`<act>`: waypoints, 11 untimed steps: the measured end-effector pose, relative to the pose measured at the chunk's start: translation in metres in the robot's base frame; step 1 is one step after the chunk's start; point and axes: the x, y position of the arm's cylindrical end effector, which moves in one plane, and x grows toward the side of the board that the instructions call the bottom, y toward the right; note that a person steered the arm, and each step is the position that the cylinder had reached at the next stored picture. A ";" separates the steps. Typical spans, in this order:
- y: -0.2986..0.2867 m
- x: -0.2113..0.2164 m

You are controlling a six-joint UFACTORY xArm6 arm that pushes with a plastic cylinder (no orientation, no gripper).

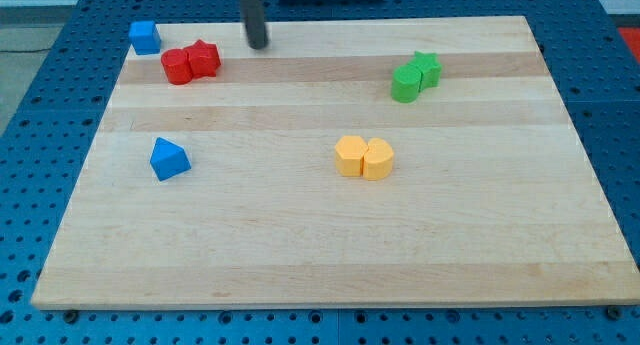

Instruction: Push the green star slightly to left

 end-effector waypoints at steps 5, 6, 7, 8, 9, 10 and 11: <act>0.202 0.128; 0.235 0.101; 0.230 0.044; 0.214 0.035; 0.231 0.048; 0.241 0.075; 0.215 0.063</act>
